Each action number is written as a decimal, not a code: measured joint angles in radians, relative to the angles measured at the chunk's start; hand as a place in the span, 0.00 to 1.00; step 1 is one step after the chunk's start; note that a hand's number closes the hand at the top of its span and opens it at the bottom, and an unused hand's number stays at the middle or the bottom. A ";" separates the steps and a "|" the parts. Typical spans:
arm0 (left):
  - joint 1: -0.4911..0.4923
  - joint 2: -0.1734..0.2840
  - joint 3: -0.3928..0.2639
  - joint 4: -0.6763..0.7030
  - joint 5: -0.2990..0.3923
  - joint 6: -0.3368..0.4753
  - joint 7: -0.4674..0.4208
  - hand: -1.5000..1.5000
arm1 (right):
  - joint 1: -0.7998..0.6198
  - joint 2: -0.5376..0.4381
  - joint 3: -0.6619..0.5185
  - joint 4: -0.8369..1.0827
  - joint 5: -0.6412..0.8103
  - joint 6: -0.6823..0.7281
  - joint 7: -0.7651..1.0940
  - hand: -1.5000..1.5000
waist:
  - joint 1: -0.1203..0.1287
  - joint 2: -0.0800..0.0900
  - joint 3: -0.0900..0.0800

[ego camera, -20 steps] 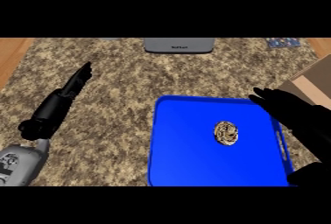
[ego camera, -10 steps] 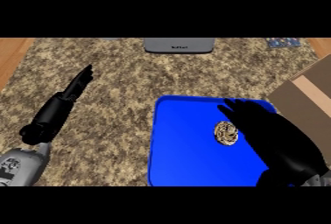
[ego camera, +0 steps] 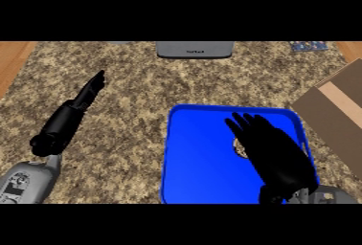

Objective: Pick the cupcake from the tray and place it in the cardboard box

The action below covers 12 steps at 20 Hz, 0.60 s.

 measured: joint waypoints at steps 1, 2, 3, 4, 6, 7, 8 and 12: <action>0.003 -0.010 -0.002 -0.008 -0.013 0.001 0.006 0.50 | 0.004 0.005 -0.003 0.016 0.019 -0.001 -0.016 0.00 | 0.000 0.000 0.000; 0.007 -0.014 0.005 -0.008 -0.020 -0.005 0.005 0.50 | 0.008 0.008 -0.016 0.021 0.032 0.004 -0.028 0.00 | 0.000 0.000 0.000; -0.001 -0.018 0.012 -0.014 -0.022 -0.012 0.020 0.50 | 0.013 0.025 -0.008 0.027 0.054 0.001 -0.027 0.00 | -0.001 0.000 0.000; 0.007 -0.020 0.019 -0.011 -0.025 -0.022 0.010 0.50 | 0.008 0.037 -0.010 0.050 0.073 -0.001 -0.037 0.00 | 0.000 0.000 0.000; 0.023 -0.026 0.034 -0.016 -0.032 -0.034 0.001 0.50 | 0.006 0.058 -0.006 0.077 0.111 0.000 -0.049 0.00 | 0.000 0.000 0.000; 0.028 -0.030 0.039 -0.030 -0.036 -0.039 0.013 0.50 | 0.015 0.059 -0.009 0.084 0.130 -0.004 -0.068 0.00 | 0.000 0.000 0.000; 0.026 -0.038 0.044 -0.016 -0.045 -0.044 0.001 0.50 | 0.023 0.068 -0.007 0.086 0.148 -0.003 -0.071 0.00 | -0.001 0.000 0.000; 0.048 -0.038 0.074 -0.021 -0.054 -0.075 -0.021 0.50 | 0.019 0.090 -0.013 0.134 0.207 0.007 -0.093 0.00 | 0.000 0.000 0.000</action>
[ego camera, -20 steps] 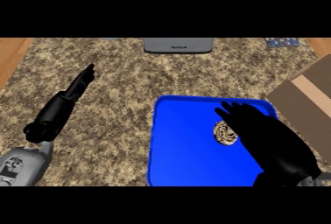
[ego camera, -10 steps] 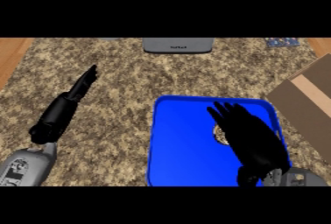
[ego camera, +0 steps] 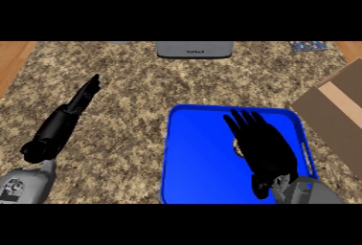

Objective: Pick the cupcake from the tray and place it in the cardboard box

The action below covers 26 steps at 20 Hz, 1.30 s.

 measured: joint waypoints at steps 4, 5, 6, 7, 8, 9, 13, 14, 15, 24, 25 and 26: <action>-0.018 -0.029 0.013 0.011 -0.024 -0.012 0.009 0.50 | 0.006 0.008 -0.033 0.030 0.040 0.008 -0.046 0.00 | -0.001 0.000 0.000; -0.023 -0.035 0.017 0.015 -0.028 -0.017 0.008 0.50 | 0.005 0.011 -0.044 0.048 0.051 0.002 -0.064 0.00 | -0.002 0.000 0.000; -0.024 -0.039 0.023 0.021 -0.034 -0.021 0.007 0.50 | 0.017 0.017 -0.040 0.060 0.068 -0.011 -0.076 0.00 | -0.002 0.000 0.000; -0.023 -0.046 0.022 0.019 -0.042 -0.020 0.008 0.50 | 0.015 0.019 -0.046 0.096 0.078 -0.032 -0.105 0.00 | -0.001 0.000 0.000; -0.022 -0.047 0.030 0.025 -0.045 -0.027 0.002 0.50 | 0.026 0.019 -0.051 0.099 0.084 -0.034 -0.124 0.00 | -0.001 0.000 0.000; -0.022 -0.054 0.032 0.021 -0.047 -0.033 0.008 0.50 | 0.035 0.025 -0.051 0.102 0.095 -0.040 -0.138 0.00 | -0.001 0.000 0.000; -0.023 -0.068 0.054 0.006 -0.060 -0.047 0.024 0.50 | 0.040 0.067 -0.059 0.162 0.136 -0.054 -0.175 0.00 | -0.001 0.000 0.000; -0.011 -0.072 0.054 -0.008 -0.065 -0.048 0.025 0.50 | 0.064 0.063 -0.053 0.155 0.152 -0.066 -0.182 0.00 | -0.001 0.000 0.000; -0.027 -0.067 0.067 0.012 -0.061 -0.060 0.019 0.50 | 0.062 0.060 -0.060 0.181 0.160 -0.080 -0.203 0.00 | -0.002 0.000 0.000; -0.031 -0.094 0.099 0.021 -0.090 -0.090 0.014 0.50 | 0.059 0.083 -0.122 0.266 0.246 -0.096 -0.261 0.00 | -0.001 0.000 0.000; -0.025 -0.095 0.103 0.011 -0.090 -0.097 0.016 0.50 | 0.068 0.090 -0.125 0.272 0.252 -0.105 -0.270 0.00 | -0.001 0.000 0.000; -0.019 -0.097 0.106 0.006 -0.091 -0.102 0.019 0.50 | 0.084 0.090 -0.126 0.278 0.258 -0.118 -0.283 0.00 | -0.001 0.000 0.000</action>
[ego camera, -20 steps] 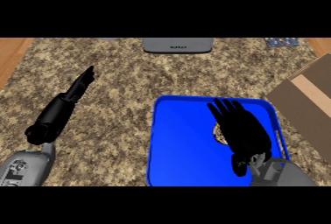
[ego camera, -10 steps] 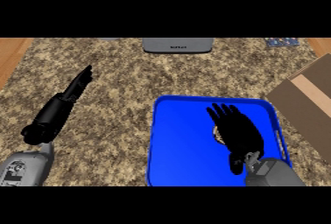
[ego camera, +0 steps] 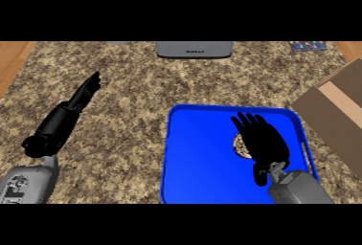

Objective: Pick the cupcake from the tray and place it in the cardboard box

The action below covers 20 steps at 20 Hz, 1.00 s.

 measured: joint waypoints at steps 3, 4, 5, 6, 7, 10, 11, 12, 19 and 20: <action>-0.003 -0.007 0.010 -0.012 -0.003 -0.008 0.006 0.50 | -0.011 -0.006 -0.024 0.045 0.009 -0.016 -0.060 1.00 | 0.000 0.000 0.000; -0.002 -0.019 -0.001 -0.015 -0.016 0.001 0.009 0.50 | -0.018 -0.003 -0.020 0.063 0.017 -0.030 -0.081 1.00 | 0.001 0.000 0.000; 0.005 -0.015 0.007 -0.024 -0.010 -0.007 0.012 0.50 | -0.016 -0.001 -0.008 0.064 0.024 -0.040 -0.098 1.00 | 0.001 0.000 0.000; 0.000 -0.018 0.005 -0.020 -0.018 -0.004 0.011 0.50 | -0.017 -0.006 -0.005 0.079 0.032 -0.066 -0.128 1.00 | 0.001 0.000 0.000; -0.003 -0.021 0.006 -0.019 -0.018 -0.006 0.011 0.50 | -0.016 -0.008 0.001 0.088 0.045 -0.095 -0.149 1.00 | 0.001 -0.001 -0.001; 0.003 -0.028 0.008 -0.024 -0.024 -0.009 0.009 0.50 | -0.019 -0.009 0.005 0.109 0.080 -0.170 -0.203 1.00 | 0.001 -0.002 -0.002; -0.008 -0.030 0.013 -0.009 -0.029 -0.007 0.004 0.50 | -0.021 -0.005 0.008 0.117 0.094 -0.194 -0.217 1.00 | 0.001 -0.002 -0.002; -0.009 -0.024 0.021 -0.004 -0.024 -0.016 0.001 0.50 | -0.036 0.003 0.007 0.127 0.105 -0.202 -0.222 1.00 | 0.001 -0.002 -0.002; -0.026 -0.029 0.032 0.017 -0.039 -0.023 -0.001 0.50 | -0.076 0.060 -0.048 0.185 0.112 -0.295 -0.279 1.00 | 0.001 -0.001 -0.002; -0.027 -0.033 0.030 0.019 -0.040 -0.022 0.000 0.50 | -0.085 0.071 -0.073 0.187 0.087 -0.288 -0.281 1.00 | 0.001 -0.001 -0.002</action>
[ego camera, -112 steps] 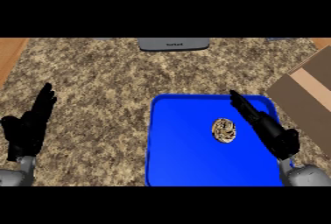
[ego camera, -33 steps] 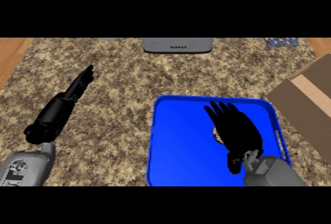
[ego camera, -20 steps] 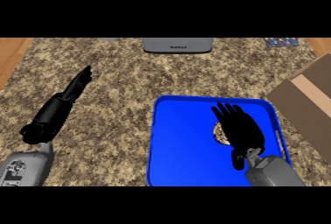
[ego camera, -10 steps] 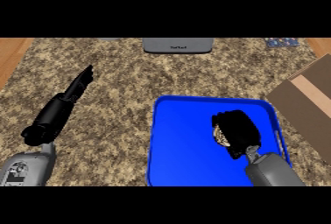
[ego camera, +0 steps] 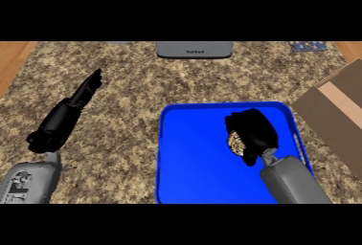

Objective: Pick the cupcake from the tray and place it in the cardboard box

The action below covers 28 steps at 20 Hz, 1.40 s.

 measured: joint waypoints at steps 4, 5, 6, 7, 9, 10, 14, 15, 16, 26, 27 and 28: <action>0.009 -0.012 -0.006 -0.007 -0.006 0.002 0.003 0.50 | -0.004 0.042 -0.063 -0.031 -0.056 -0.012 0.008 1.00 | -0.002 0.000 0.001; 0.008 -0.014 -0.007 -0.004 -0.012 0.006 0.000 0.50 | -0.005 0.048 -0.068 -0.056 -0.057 -0.020 0.014 1.00 | -0.003 0.000 0.001; 0.007 -0.008 -0.001 -0.009 -0.006 -0.002 0.005 0.50 | -0.002 0.045 -0.073 -0.103 -0.062 -0.008 0.021 1.00 | -0.005 -0.001 0.001; 0.015 -0.002 0.005 -0.015 -0.002 -0.009 0.000 0.50 | 0.005 0.037 -0.077 -0.136 -0.060 -0.010 0.019 1.00 | -0.005 -0.001 0.001; 0.017 -0.005 0.006 -0.012 -0.004 -0.007 -0.005 0.50 | -0.007 0.017 -0.086 -0.188 -0.049 -0.007 0.018 1.00 | -0.006 -0.001 0.001; 0.018 -0.008 0.007 0.002 -0.008 -0.006 -0.022 0.50 | -0.013 0.012 -0.087 -0.220 -0.041 0.005 0.027 1.00 | -0.007 -0.001 0.001; 0.010 -0.009 0.012 -0.013 -0.005 -0.009 0.004 0.50 | -0.001 -0.005 -0.120 -0.387 -0.043 0.054 0.074 1.00 | -0.010 -0.003 0.001; 0.013 -0.002 0.020 -0.016 0.002 -0.016 0.006 0.50 | -0.003 -0.005 -0.140 -0.418 -0.046 0.060 0.092 1.00 | -0.010 -0.003 0.001; 0.009 0.002 0.026 -0.009 0.007 -0.020 0.006 0.50 | -0.008 -0.001 -0.162 -0.454 -0.048 0.067 0.120 1.00 | -0.013 -0.003 0.001; 0.019 0.002 0.031 -0.011 0.007 -0.028 -0.006 0.50 | -0.135 -0.019 -0.531 -0.512 -0.145 0.057 0.310 1.00 | -0.007 0.000 0.001; 0.021 0.006 0.036 -0.006 0.007 -0.030 -0.015 0.50 | -0.135 -0.034 -0.566 -0.514 -0.161 0.060 0.313 1.00 | -0.008 0.000 0.001; 0.021 0.004 0.032 -0.018 0.005 -0.029 -0.003 0.50 | -0.138 -0.054 -0.607 -0.501 -0.178 0.052 0.305 1.00 | -0.007 0.000 0.002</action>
